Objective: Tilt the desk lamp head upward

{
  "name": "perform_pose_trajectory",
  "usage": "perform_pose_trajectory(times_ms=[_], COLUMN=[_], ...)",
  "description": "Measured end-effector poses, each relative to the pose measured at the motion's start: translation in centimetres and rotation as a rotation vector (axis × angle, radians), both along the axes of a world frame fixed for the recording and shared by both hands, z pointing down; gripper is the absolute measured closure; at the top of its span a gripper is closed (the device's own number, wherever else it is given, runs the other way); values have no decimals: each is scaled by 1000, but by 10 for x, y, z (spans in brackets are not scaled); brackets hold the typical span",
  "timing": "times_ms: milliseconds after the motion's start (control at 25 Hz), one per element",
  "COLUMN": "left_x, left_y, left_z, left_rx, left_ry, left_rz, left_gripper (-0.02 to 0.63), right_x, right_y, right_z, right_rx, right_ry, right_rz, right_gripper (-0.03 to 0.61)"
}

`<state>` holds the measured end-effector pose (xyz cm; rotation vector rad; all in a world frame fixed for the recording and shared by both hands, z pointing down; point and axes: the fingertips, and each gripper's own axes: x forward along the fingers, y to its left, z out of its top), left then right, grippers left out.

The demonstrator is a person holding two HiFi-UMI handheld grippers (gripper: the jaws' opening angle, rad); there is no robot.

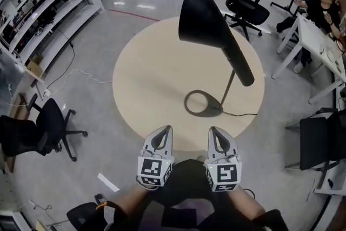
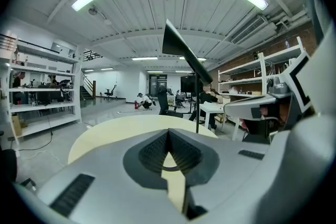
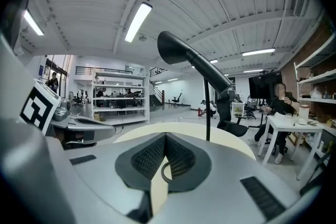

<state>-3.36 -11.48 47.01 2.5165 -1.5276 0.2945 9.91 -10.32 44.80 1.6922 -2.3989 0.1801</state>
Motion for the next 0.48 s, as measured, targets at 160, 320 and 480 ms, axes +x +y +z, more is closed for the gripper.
perform_pose_trajectory(times_ms=[160,320,480], left_x=[-9,-13,-15], left_y=[2,2,1], left_z=[1,0,-1], left_rx=[-4,-6,-2], left_ry=[1,5,2], left_rz=[29,53,74], left_gripper=[566,566,566], right_x=[-9,-13,-16], right_y=[5,7,8], right_z=[2,0,-1], right_rx=[-16,-17,-17], right_ry=[-1,2,3], right_rz=[29,56,71], right_gripper=[565,565,565])
